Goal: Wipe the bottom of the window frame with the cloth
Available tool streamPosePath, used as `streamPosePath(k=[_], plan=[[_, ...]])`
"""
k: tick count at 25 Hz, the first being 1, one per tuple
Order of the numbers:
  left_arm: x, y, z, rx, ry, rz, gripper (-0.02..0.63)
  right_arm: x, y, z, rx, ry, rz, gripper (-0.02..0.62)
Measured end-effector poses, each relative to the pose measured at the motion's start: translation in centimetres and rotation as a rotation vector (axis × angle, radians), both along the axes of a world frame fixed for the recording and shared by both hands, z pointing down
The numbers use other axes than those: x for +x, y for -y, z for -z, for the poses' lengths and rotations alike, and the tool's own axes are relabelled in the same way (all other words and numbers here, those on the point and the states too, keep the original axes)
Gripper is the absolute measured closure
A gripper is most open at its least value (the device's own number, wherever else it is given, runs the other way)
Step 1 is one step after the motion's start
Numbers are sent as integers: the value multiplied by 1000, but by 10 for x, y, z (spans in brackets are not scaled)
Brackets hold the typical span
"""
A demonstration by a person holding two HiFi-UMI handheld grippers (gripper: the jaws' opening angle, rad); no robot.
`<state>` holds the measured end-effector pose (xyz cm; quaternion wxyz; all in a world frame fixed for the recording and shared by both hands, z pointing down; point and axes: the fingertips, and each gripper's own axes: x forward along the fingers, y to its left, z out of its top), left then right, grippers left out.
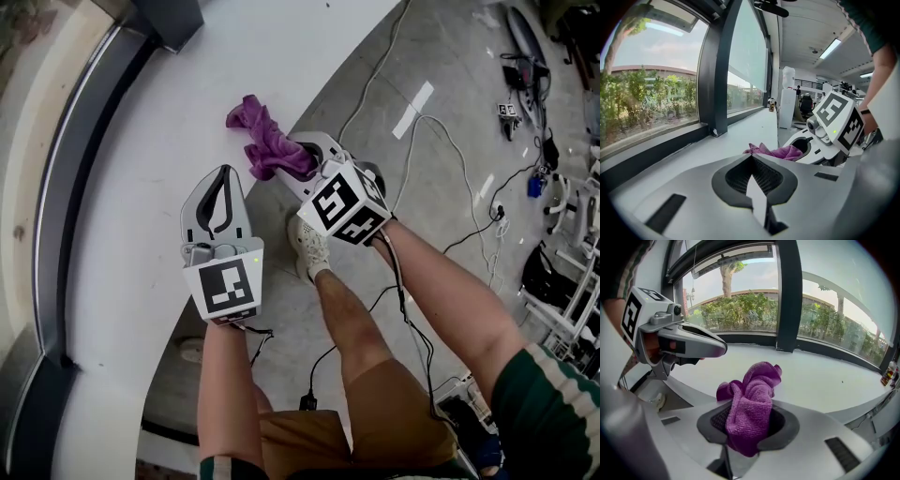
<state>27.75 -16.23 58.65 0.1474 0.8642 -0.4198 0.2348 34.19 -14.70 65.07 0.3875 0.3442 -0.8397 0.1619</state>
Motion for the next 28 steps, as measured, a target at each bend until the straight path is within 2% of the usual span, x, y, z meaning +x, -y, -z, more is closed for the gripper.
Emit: streamPosePath(k=[10, 21, 28], plan=[[-61, -33, 10, -20, 38, 36, 601, -57, -28, -2, -23, 5, 47, 469], [-129, -65, -1, -71, 36, 154, 601, -113, -54, -3, -36, 17, 72, 469], [-210, -120, 2, -76, 37, 213, 601, -199, -104, 4, -42, 3, 154, 469]])
